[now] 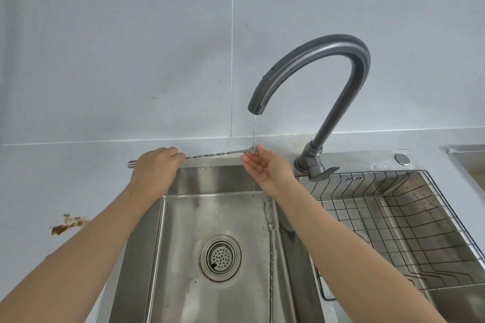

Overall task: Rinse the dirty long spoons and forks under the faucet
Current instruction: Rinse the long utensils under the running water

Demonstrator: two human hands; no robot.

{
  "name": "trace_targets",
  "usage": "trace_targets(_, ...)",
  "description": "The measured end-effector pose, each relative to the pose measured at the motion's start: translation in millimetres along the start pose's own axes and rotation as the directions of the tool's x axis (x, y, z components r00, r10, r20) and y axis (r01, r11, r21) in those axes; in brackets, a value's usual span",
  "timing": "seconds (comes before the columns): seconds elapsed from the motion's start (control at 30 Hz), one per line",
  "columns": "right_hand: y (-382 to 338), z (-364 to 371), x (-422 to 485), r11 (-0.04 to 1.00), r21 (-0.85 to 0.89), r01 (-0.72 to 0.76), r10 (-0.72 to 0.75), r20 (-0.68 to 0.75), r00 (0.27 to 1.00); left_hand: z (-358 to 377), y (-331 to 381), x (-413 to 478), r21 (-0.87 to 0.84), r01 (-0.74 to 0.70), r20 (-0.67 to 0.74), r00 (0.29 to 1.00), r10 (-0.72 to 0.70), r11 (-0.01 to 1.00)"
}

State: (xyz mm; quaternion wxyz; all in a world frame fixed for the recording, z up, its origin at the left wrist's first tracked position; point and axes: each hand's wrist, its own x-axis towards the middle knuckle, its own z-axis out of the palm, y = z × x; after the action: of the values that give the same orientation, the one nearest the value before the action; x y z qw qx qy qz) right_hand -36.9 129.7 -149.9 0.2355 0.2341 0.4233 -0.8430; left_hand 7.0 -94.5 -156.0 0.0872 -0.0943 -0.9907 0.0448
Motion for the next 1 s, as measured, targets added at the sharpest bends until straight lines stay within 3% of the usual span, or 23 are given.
trace_targets(0.27, -0.7, 6.1, 1.1, 0.990, -0.135, 0.044, -0.052, -0.054, 0.997, 0.9, 1.5, -2.5, 0.005, 0.030, 0.009, 0.999, -0.030, 1.000)
trace_targets(0.57, -1.0, 7.4, 1.5, 0.975, -0.206, -0.082, 0.068, -0.072, 0.995, -5.6, -2.3, -5.2, 0.034, 0.035, -0.027, 0.999, -0.034, 0.999)
trace_targets(0.87, 6.6, 8.7, 7.5, 0.974, -0.195, 0.114, -0.138, -0.117, 0.984, -6.4, 0.5, -3.4, 0.033, -0.028, -0.105, 0.994, 0.031, 0.999)
trace_targets(1.0, 11.2, 13.0, 5.8, 0.978, -0.153, 0.139, -0.157, -0.110, 0.981, -11.4, 3.1, -0.3, 0.029, -0.040, -0.106, 0.993, 0.043, 0.999)
